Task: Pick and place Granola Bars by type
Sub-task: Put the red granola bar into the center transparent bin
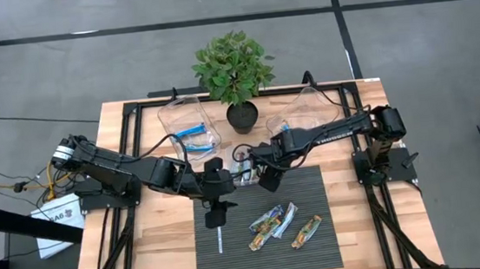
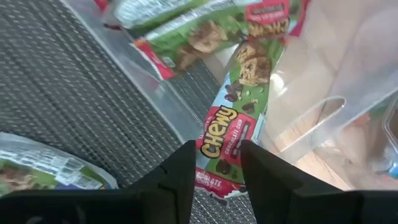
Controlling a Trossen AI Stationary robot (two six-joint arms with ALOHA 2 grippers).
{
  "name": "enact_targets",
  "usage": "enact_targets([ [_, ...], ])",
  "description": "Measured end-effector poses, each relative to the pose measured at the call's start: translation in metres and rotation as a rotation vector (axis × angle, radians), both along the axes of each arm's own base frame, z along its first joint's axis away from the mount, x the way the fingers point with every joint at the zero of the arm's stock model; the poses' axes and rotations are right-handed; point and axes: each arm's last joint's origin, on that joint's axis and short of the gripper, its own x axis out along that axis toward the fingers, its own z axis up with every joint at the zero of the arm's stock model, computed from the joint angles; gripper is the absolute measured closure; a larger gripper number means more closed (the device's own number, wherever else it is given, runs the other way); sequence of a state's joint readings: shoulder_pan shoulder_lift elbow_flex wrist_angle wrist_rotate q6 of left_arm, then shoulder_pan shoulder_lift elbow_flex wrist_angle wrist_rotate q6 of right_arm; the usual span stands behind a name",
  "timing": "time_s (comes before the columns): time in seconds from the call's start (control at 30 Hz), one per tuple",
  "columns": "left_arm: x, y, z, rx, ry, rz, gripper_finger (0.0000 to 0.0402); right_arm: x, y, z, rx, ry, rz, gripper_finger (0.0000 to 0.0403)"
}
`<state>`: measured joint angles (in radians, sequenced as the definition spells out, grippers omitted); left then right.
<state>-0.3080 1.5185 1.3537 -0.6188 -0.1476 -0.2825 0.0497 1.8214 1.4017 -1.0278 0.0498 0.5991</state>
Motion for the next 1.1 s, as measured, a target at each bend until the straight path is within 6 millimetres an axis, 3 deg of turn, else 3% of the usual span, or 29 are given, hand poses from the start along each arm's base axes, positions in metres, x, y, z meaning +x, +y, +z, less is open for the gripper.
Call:
enact_targets([
  [0.17, -0.008, 0.001, 0.007, 0.066, -0.017, 0.002, 0.0178, -0.002, 0.0, -0.007, 0.002, 0.007, -0.019, 0.0284],
  [0.33, -0.04, 0.006, 0.034, 0.112, -0.086, -0.006, 0.0178, 0.0, -0.001, -0.006, 0.004, -0.009, -0.023, 0.0284],
  [0.43, -0.067, 0.017, 0.038, 0.108, -0.137, 0.047, 0.0178, 0.001, -0.002, -0.006, 0.006, -0.024, -0.027, 0.0284],
  [0.77, -0.146, 0.046, -0.008, -0.192, -0.35, 0.208, 0.0178, 0.003, -0.005, -0.006, 0.011, -0.046, -0.066, 0.0284],
  [0.9, -0.165, 0.052, -0.02, -0.298, -0.45, 0.239, 0.0178, 0.003, -0.011, -0.006, 0.011, -0.044, -0.088, 0.0284],
  [1.1, -0.184, 0.06, -0.027, -0.321, -0.524, 0.268, 0.0178, 0.001, -0.02, -0.01, 0.029, -0.029, -0.14, 0.0284],
])
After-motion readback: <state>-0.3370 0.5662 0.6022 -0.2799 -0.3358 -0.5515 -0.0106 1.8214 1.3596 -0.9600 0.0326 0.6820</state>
